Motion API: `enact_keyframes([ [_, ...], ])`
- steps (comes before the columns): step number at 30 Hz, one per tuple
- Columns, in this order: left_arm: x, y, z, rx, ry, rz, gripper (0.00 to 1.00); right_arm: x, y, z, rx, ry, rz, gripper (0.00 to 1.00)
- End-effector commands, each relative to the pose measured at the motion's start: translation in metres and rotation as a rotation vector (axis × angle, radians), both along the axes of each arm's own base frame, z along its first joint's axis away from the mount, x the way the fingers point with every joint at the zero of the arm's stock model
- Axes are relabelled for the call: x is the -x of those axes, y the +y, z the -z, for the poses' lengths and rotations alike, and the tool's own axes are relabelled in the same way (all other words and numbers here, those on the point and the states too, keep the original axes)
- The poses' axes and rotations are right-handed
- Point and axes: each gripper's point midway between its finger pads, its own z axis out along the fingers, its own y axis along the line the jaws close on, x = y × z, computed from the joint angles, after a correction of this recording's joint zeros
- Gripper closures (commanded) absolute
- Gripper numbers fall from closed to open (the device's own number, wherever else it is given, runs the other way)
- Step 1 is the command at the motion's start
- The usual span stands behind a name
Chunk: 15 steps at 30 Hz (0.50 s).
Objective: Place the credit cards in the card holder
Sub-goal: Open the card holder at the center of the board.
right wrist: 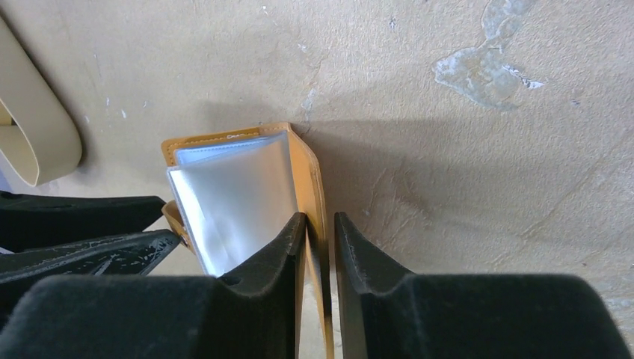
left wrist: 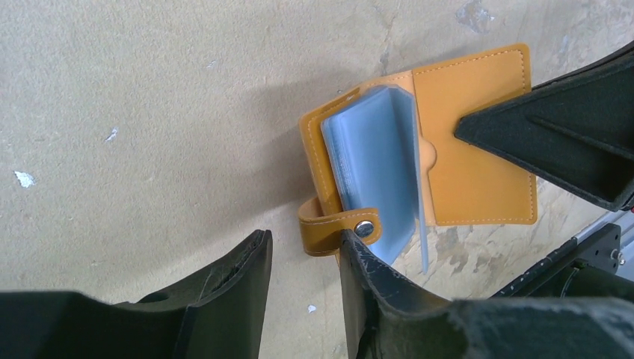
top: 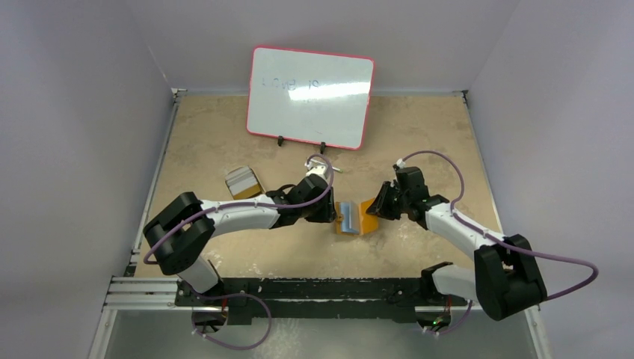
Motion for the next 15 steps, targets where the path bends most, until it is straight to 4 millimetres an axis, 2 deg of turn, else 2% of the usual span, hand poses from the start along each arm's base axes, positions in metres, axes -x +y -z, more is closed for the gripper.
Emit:
enact_keyframes([
  [1,-0.015,-0.011,-0.043,0.093,-0.065,-0.037,0.60,-0.010,0.002,-0.007,0.000,-0.048,-0.004,0.78],
  [5,-0.015,-0.021,-0.078,0.205,-0.091,-0.043,0.55,-0.011,0.002,-0.010,-0.007,-0.059,-0.002,0.78],
  [7,-0.018,-0.020,-0.088,0.218,-0.114,-0.050,0.52,-0.012,0.003,-0.011,-0.009,-0.062,0.000,0.78],
  [11,-0.021,-0.020,-0.096,0.231,-0.145,-0.053,0.49,-0.014,0.006,-0.010,-0.018,-0.053,-0.006,0.79],
  [15,-0.018,-0.039,-0.093,0.292,-0.111,-0.006,0.48,-0.014,0.006,-0.010,-0.022,-0.056,-0.007,0.79],
])
